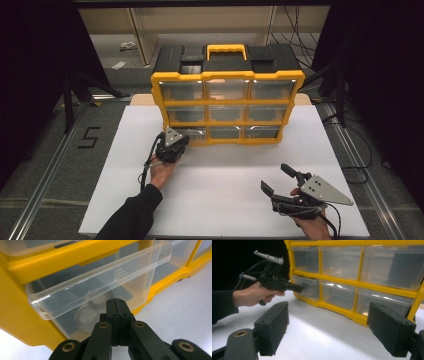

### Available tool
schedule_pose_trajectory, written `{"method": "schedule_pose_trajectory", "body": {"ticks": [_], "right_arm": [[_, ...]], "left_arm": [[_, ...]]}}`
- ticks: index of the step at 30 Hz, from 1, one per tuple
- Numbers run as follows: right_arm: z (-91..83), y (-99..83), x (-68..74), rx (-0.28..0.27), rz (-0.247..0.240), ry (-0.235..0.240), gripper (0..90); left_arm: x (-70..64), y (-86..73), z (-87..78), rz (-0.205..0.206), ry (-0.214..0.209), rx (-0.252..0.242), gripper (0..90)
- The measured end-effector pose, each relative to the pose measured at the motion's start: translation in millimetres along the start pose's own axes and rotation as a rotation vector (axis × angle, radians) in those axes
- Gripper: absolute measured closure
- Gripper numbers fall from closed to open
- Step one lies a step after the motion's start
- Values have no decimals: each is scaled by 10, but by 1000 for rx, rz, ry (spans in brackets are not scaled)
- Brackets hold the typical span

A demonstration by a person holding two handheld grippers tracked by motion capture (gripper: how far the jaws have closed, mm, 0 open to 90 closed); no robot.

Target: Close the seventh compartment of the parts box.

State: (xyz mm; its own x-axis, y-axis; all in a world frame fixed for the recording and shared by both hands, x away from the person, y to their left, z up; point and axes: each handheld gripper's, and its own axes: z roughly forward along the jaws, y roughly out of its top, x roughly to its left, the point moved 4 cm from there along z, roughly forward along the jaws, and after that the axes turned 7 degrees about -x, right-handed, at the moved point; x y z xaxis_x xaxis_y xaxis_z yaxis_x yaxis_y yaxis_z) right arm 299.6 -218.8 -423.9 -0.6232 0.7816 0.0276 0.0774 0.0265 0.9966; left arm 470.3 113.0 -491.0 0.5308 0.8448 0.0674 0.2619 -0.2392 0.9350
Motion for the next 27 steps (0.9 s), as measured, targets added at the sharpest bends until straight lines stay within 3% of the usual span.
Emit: {"method": "schedule_pose_trajectory", "body": {"ticks": [27], "right_arm": [[-1, 0, -3, 0, 0, 0, 188]], "left_arm": [[49, 24, 66, -9, 25, -16, 900]]}}
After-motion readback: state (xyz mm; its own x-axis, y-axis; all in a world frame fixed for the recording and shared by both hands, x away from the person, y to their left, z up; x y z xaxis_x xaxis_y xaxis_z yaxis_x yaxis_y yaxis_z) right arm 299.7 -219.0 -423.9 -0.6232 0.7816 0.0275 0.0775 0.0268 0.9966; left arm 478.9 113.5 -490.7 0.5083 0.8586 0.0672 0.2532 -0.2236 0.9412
